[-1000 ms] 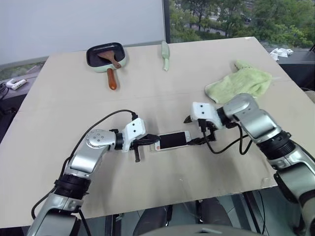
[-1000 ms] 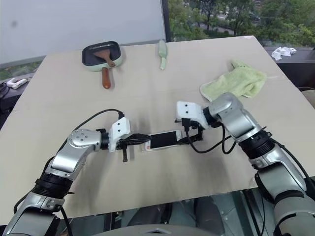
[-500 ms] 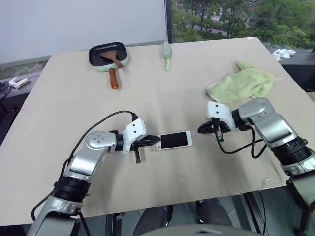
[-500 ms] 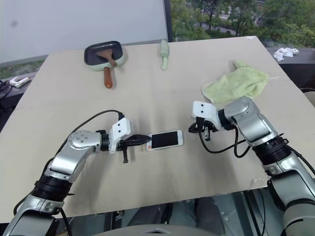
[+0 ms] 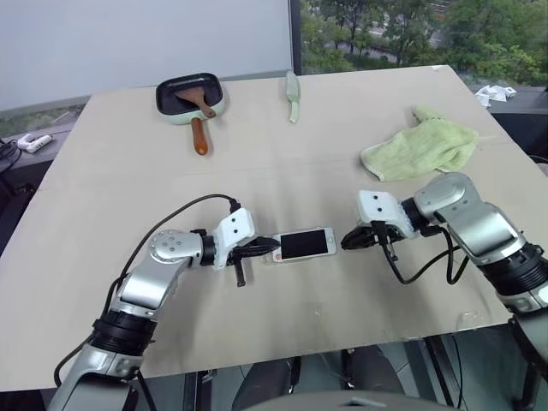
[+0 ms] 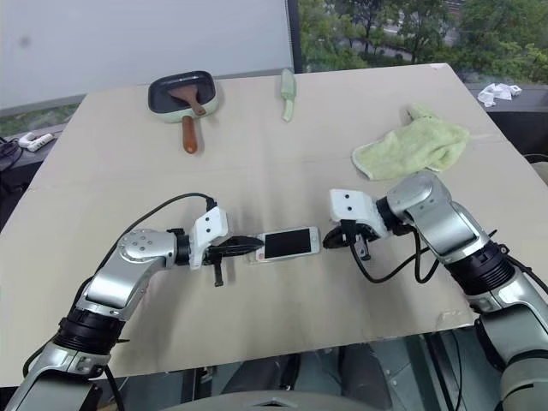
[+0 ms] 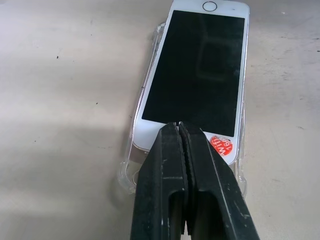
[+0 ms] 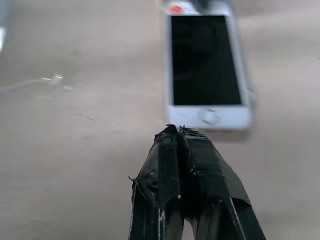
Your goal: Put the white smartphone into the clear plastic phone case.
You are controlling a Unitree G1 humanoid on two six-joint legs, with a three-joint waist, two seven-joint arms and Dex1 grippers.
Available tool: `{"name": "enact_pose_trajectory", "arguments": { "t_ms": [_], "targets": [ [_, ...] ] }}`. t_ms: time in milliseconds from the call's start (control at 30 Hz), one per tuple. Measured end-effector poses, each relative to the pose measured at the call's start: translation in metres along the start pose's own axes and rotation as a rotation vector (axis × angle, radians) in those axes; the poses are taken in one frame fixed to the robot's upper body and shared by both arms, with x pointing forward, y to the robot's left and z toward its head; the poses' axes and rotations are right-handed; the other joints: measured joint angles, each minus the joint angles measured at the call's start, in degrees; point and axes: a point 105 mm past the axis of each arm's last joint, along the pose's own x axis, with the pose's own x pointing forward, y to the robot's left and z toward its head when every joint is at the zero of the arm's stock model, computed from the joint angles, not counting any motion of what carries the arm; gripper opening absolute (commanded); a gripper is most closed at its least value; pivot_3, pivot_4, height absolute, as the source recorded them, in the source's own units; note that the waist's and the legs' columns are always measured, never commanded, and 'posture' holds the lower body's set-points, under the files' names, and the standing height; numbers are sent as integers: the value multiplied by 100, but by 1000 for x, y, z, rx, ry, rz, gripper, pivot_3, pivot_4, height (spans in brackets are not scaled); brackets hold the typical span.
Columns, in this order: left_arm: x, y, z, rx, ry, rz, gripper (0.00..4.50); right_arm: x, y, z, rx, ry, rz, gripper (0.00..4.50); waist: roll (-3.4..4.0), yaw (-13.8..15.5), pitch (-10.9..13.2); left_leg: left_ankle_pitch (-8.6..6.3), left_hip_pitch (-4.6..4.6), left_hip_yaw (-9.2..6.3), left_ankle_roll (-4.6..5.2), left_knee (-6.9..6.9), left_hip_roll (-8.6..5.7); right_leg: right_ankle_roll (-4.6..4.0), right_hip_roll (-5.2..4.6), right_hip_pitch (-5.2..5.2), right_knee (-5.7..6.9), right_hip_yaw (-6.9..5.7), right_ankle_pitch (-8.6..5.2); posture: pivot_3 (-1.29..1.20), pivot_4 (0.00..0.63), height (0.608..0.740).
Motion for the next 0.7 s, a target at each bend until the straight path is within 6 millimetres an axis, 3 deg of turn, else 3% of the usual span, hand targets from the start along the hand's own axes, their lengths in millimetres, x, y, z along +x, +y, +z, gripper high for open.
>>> {"name": "enact_pose_trajectory", "arguments": {
  "t_ms": [233, 400, 700],
  "targets": [
    [0, 1, 2, 5, -4, 2, 0, 16, 10, -7, -14, 47, 54, 69, 0, 5, 0, 0, 0, -1, 0, 0, 0, 0, 0, 0, 1, -2, 0, 0, 150, 740],
    [1, 1, 2, 4, -5, -1, 0, 30, 6, -4, -4, 32, 28, 69, -1, 13, 0, 0, 0, -2, 0, 1, 0, 0, 0, 0, 0, -2, 0, 0, 150, 740],
    [1, 2, 2, 5, -5, -3, 0, 33, 1, -7, 35, 32, -6, 69, 0, 7, 0, 0, 1, -2, 0, 0, 0, 0, 0, 0, 1, -2, 0, 0, 150, 740]
  ]
}}
